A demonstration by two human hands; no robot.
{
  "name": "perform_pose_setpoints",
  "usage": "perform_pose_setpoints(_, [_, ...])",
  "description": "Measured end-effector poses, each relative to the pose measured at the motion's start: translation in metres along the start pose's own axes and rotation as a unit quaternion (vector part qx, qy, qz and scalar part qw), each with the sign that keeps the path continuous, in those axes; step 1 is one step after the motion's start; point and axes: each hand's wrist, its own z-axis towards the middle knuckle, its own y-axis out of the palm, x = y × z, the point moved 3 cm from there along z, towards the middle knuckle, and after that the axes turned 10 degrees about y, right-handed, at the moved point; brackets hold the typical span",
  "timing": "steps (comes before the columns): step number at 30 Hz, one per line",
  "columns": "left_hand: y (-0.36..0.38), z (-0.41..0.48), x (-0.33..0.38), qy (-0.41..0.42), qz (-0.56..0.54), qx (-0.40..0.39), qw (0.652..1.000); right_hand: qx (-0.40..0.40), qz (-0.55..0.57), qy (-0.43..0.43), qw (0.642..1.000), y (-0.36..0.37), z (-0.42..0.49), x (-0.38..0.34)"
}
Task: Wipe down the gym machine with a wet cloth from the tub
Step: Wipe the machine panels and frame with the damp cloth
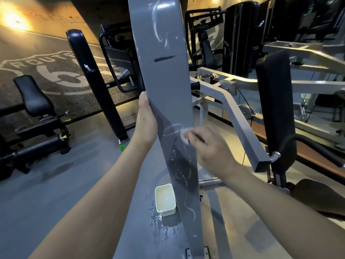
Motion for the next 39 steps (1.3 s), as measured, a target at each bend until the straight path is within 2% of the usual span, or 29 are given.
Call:
perform_pose_setpoints(3, [-0.002, 0.003, -0.010, -0.022, 0.021, 0.019, 0.999, -0.066, -0.007, -0.005, 0.998, 0.006, -0.011, 0.004])
perform_pose_setpoints(5, [-0.001, 0.003, -0.010, -0.008, 0.016, 0.024, 1.000, -0.043, -0.002, -0.002, 0.999, -0.006, 0.015, 0.001])
perform_pose_setpoints(7, [0.000, 0.002, -0.006, -0.007, 0.016, 0.019, 1.000, 0.007, 0.014, 0.036, 0.999, -0.020, 0.044, -0.001])
perform_pose_setpoints(9, [0.001, 0.000, -0.005, -0.016, 0.007, 0.012, 1.000, 0.015, 0.028, 0.053, 0.998, -0.015, 0.045, 0.002])
perform_pose_setpoints(15, [0.001, 0.002, -0.006, -0.025, -0.011, 0.010, 1.000, -0.052, -0.005, 0.034, 0.998, 0.010, -0.013, 0.003])
perform_pose_setpoints(21, [0.002, 0.000, -0.007, -0.029, -0.019, 0.018, 0.999, 0.064, -0.006, 0.046, 0.997, -0.008, 0.043, -0.011])
perform_pose_setpoints(23, [0.000, 0.000, -0.006, -0.036, -0.013, 0.008, 0.999, 0.039, -0.008, 0.043, 0.998, 0.005, 0.024, -0.010])
perform_pose_setpoints(27, [-0.001, 0.001, -0.007, -0.025, -0.001, 0.002, 1.000, -0.075, -0.044, -0.023, 0.996, 0.018, -0.013, -0.009])
perform_pose_setpoints(29, [0.000, 0.001, -0.009, -0.027, 0.000, 0.008, 1.000, -0.053, -0.040, -0.013, 0.998, 0.007, 0.011, -0.011])
perform_pose_setpoints(32, [-0.004, 0.001, -0.013, -0.034, 0.008, 0.001, 0.999, 0.057, -0.031, 0.035, 0.997, -0.009, 0.046, -0.016])
perform_pose_setpoints(34, [-0.008, 0.000, -0.015, -0.037, 0.023, -0.009, 0.999, 0.075, -0.025, 0.043, 0.996, -0.003, 0.040, -0.017])
perform_pose_setpoints(39, [-0.009, 0.002, -0.016, -0.017, 0.037, -0.006, 0.999, -0.048, -0.052, -0.027, 0.997, 0.010, 0.005, -0.009])
